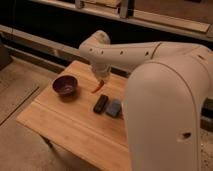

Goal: Place the pepper in the ceramic cup

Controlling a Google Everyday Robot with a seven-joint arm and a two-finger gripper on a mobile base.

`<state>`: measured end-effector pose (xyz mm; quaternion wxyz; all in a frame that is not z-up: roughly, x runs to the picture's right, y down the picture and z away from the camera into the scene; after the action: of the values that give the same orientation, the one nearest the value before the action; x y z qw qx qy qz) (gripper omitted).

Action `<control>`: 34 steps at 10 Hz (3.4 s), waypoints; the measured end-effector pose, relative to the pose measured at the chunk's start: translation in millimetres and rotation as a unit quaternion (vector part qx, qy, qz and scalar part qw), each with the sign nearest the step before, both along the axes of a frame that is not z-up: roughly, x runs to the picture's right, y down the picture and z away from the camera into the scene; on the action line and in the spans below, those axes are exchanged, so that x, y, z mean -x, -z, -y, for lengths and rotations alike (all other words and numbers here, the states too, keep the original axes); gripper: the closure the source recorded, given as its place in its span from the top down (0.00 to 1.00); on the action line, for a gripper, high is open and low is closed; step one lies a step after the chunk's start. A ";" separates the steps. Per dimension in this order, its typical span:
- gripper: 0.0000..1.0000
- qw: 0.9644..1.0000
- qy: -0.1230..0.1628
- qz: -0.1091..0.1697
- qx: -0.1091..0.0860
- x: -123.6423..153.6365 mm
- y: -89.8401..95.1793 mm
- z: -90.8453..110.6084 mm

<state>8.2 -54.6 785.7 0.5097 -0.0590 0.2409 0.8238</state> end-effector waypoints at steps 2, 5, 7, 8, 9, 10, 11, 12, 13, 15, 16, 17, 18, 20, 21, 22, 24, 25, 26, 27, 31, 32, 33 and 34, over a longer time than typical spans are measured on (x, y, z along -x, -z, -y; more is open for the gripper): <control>0.00 1.000 -0.011 -0.020 -0.001 -20.1 -8.5 10.9; 0.00 0.998 -0.044 -0.035 -0.016 -46.8 -0.8 23.5; 0.00 0.998 -0.044 -0.032 -0.018 -42.1 -1.5 24.1; 0.00 0.998 -0.044 -0.033 -0.018 -43.1 -1.2 23.5; 0.00 0.998 -0.044 -0.033 -0.017 -43.7 -1.3 23.0; 0.00 0.998 -0.044 -0.034 -0.017 -44.5 -0.8 23.3; 0.00 0.998 -0.043 -0.033 -0.017 -43.2 -1.3 23.0; 0.00 0.998 -0.044 -0.033 -0.017 -43.0 -1.3 23.0; 0.00 0.998 -0.044 -0.033 -0.017 -43.6 -1.1 23.2; 0.00 0.998 -0.044 -0.033 -0.017 -42.9 -1.2 23.2; 0.00 0.998 -0.044 -0.032 -0.017 -42.6 -1.1 22.7; 0.00 0.999 -0.044 -0.027 -0.017 -39.3 0.9 22.0; 0.00 0.999 -0.043 -0.023 -0.019 -35.9 2.6 22.7; 0.00 0.999 -0.043 -0.024 -0.018 -36.1 2.3 22.1; 0.00 0.999 -0.043 -0.024 -0.018 -36.1 2.2 22.0; 0.00 0.999 -0.043 -0.024 -0.018 -36.3 1.9 21.6; 0.00 0.999 -0.043 -0.024 -0.018 -36.3 2.1 21.8; 0.00 0.999 -0.043 -0.024 -0.018 -36.3 2.2 21.9; 0.00 0.999 -0.043 -0.024 -0.018 -36.3 2.2 22.0; 0.00 0.999 -0.044 -0.024 -0.018 -36.3 1.9 21.9; 0.00 0.998 0.050 -0.021 -0.030 -28.0 -1.1 29.8; 0.00 0.992 0.121 -0.031 -0.034 -24.3 -0.7 32.3; 0.00 0.982 0.179 -0.037 -0.038 -18.1 0.9 34.2; 0.00 0.971 0.231 -0.042 -0.043 -11.4 3.2 36.6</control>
<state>19.6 -91.2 782.5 0.6778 0.0551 0.2339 0.6949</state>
